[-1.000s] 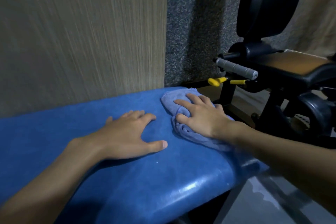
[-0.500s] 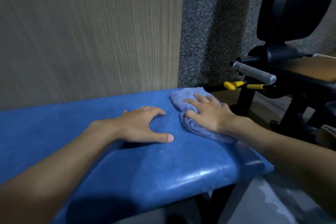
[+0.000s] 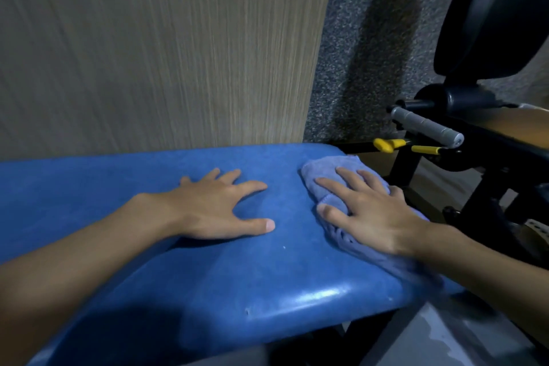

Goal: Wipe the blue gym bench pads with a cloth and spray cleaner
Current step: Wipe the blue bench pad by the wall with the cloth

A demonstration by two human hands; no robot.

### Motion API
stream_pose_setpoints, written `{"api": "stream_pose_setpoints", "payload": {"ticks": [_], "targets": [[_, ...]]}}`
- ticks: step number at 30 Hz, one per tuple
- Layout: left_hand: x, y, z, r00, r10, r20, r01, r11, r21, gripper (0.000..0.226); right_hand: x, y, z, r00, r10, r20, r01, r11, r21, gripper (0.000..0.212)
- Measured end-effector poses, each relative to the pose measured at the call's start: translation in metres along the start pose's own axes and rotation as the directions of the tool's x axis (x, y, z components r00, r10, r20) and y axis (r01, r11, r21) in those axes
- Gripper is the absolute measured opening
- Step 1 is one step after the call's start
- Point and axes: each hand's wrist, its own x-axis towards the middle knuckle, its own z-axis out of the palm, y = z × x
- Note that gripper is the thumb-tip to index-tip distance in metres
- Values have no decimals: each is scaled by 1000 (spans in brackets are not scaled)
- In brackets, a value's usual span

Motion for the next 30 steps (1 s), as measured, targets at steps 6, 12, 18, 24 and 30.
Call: {"api": "stream_pose_setpoints", "payload": {"ticks": [6,12,18,24,30], "targets": [[6,-3,6,1000,16,11,-17,999,43,92,111,-14,-6,998,65,-8,-65,998,-2,51],[4,-4,10,1000,19,-20,-18,999,27,93,129,-20,-6,996,90,-2,-90,996,29,51],[4,-2,3,1000,6,-23,-5,1000,17,90,41,-18,0,1000,8,-22,-8,1000,17,57],[0,-2,0,1000,12,-29,-12,1000,-29,85,-52,-9,5,997,-70,-21,69,997,-30,88],[1,-20,-3,1000,-3,-21,3,999,-34,99,-12,-17,1,999,-48,-13,48,999,-7,77]]}}
